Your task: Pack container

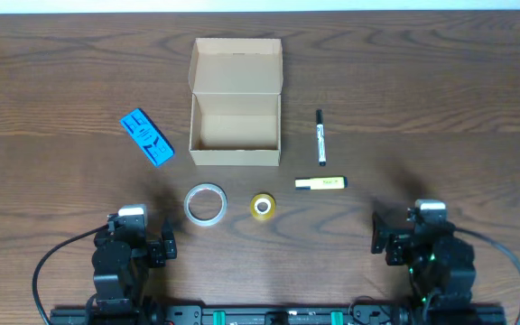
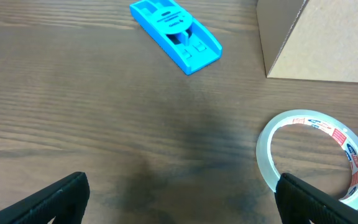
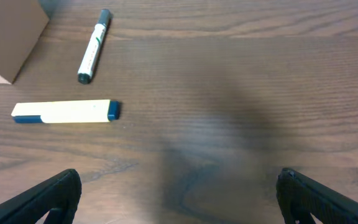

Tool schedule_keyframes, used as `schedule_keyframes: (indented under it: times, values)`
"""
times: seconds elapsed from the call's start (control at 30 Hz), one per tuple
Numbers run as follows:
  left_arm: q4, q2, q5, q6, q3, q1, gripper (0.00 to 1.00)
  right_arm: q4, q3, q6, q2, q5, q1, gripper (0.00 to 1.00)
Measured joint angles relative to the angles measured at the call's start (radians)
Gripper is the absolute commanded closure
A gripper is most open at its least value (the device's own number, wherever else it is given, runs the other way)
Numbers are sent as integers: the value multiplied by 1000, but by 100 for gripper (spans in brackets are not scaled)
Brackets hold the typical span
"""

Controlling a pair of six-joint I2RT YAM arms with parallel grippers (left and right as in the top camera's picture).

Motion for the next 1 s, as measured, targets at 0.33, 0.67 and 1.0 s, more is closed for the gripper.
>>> schedule_keyframes:
  times: [0.33,0.67,1.0]
  values:
    - [0,-1,0,0,0,0,5,6,434,4,586,-47,5,1]
    - [0,-1,-2,0,0,0,5,-114,877,122,1193,0,182,1]
    - [0,-1,-3,0,0,0,5,-162,1115,305,1585,82,282,1]
